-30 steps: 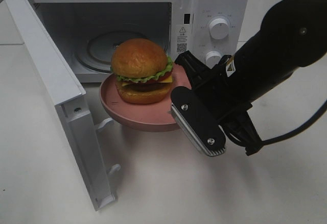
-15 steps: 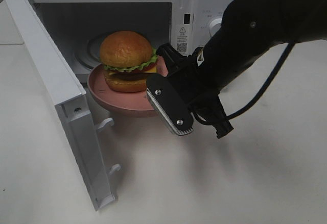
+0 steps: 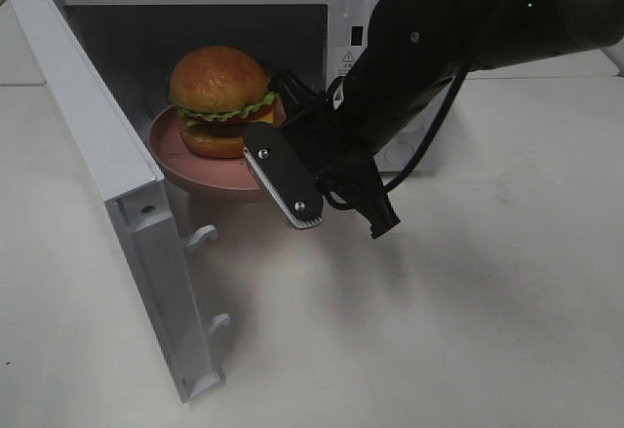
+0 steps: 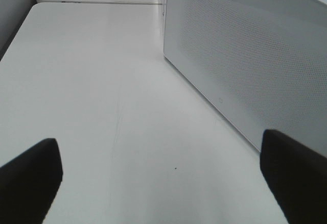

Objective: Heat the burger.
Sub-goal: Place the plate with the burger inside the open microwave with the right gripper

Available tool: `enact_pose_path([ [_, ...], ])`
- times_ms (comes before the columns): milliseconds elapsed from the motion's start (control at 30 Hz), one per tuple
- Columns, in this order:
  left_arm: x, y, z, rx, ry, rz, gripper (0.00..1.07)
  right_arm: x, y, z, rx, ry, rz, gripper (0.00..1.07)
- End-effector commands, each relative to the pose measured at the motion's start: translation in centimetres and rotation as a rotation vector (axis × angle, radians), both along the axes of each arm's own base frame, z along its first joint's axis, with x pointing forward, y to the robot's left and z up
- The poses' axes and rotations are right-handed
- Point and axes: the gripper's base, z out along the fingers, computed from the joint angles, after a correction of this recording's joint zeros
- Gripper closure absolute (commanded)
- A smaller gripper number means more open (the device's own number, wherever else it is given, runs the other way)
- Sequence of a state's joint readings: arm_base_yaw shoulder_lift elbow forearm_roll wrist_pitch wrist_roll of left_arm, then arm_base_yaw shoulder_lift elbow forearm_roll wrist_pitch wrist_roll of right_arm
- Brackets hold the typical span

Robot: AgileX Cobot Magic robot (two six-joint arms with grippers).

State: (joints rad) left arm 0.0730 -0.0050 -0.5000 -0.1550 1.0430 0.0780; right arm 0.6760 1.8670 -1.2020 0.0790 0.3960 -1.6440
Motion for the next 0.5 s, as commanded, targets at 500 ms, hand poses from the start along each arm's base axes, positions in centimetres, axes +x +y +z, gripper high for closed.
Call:
enact_pose_path([
  [500,-0.3,0.0,-0.1,-0.003,-0.027,0.0,0.05,4.0,2.9,0.8,0.08,-0.093,-0.057,1.05],
])
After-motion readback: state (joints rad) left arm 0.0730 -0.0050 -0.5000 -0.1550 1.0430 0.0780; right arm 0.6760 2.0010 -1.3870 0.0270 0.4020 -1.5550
